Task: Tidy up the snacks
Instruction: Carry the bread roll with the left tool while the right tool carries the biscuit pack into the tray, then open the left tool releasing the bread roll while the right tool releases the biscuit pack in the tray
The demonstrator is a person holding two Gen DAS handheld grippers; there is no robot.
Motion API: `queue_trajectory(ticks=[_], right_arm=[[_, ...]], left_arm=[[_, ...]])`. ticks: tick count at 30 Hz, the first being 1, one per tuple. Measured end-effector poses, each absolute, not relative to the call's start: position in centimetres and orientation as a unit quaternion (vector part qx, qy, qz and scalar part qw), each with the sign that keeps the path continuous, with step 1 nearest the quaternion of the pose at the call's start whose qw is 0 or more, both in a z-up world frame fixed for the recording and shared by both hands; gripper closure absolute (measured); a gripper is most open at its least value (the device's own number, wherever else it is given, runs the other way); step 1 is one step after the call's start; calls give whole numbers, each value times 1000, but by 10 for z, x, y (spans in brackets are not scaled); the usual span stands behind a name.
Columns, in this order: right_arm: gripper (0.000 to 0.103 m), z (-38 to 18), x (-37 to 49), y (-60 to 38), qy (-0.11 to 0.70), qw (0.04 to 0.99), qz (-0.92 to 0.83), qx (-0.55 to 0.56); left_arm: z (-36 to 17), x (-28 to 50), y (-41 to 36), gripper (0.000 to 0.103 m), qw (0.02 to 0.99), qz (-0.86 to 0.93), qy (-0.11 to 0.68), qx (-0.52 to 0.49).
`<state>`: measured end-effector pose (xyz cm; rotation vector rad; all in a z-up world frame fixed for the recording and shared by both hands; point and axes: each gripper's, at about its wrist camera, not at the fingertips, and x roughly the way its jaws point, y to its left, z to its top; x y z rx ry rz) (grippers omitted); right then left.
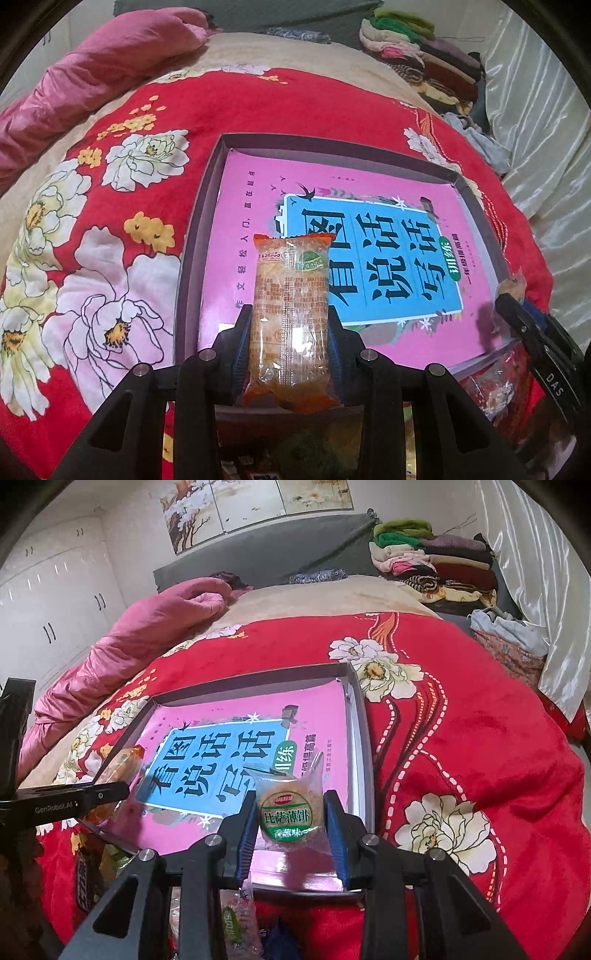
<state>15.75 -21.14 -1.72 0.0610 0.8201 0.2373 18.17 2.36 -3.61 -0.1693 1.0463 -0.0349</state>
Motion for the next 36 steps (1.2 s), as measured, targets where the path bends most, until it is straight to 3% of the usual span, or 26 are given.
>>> queue_trajectory(ticks=[28,36], right_arm=[[67,-21,157,-215,410,905,104,31],[67,-18,156,-217,406,907,106,38]], left_arm=[[-40,183,27,65,862,-24,500,-86],[-34,180,26,57,864,-34,495,-91]])
